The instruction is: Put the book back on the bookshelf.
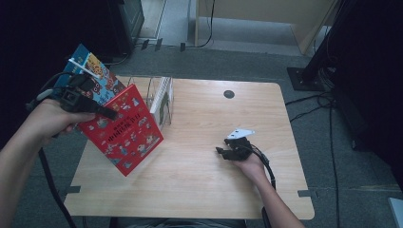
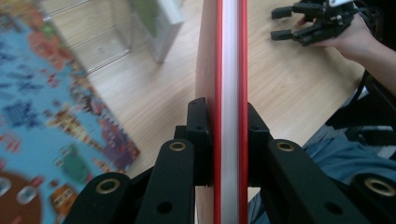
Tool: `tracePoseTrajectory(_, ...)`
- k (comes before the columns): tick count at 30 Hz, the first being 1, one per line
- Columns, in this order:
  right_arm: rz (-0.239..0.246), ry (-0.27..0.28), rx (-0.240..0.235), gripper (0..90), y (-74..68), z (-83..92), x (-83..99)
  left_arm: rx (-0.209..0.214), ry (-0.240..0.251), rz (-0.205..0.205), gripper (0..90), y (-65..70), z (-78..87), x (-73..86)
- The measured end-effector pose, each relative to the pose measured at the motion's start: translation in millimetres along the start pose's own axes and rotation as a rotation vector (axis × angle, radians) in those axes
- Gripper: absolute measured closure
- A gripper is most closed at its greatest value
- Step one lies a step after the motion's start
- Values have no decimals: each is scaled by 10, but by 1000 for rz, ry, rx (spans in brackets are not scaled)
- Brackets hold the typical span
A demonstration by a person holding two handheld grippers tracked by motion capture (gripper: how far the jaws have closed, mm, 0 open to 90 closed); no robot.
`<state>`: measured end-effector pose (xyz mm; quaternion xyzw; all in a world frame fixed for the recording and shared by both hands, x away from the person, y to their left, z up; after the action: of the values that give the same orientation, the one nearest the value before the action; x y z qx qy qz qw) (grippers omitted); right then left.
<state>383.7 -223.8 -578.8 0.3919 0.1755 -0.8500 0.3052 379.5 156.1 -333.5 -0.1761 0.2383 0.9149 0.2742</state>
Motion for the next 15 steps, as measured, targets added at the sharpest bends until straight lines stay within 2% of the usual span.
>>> tracePoseTrajectory(2,9,5,-2,422,-1,-15,-3,0,17,38,791,-71,55,27)
tracePoseTrajectory(4,41,18,2,393,3,-38,-5,-3,24,66,791,-138,97,47)
tracePoseTrajectory(8,36,31,7,378,8,-54,-11,-27,42,133,790,-297,178,78)
tracePoseTrajectory(12,38,44,5,358,0,-68,-12,-65,61,190,787,-410,196,40)
tracePoseTrajectory(15,39,44,5,358,0,-69,-13,-81,74,237,787,-463,177,-48)
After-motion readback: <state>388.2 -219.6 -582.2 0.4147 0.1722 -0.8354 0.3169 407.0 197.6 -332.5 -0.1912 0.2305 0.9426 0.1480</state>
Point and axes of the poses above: each handheld gripper's, and its own axes: z roughly backward along the jaws, x roughly out of its underside, y roughly to its right, the point moved 9 cm from there along -z, roughly forward along the jaws, and after that the axes turned 4 degrees about y, right-handed, at the moved point
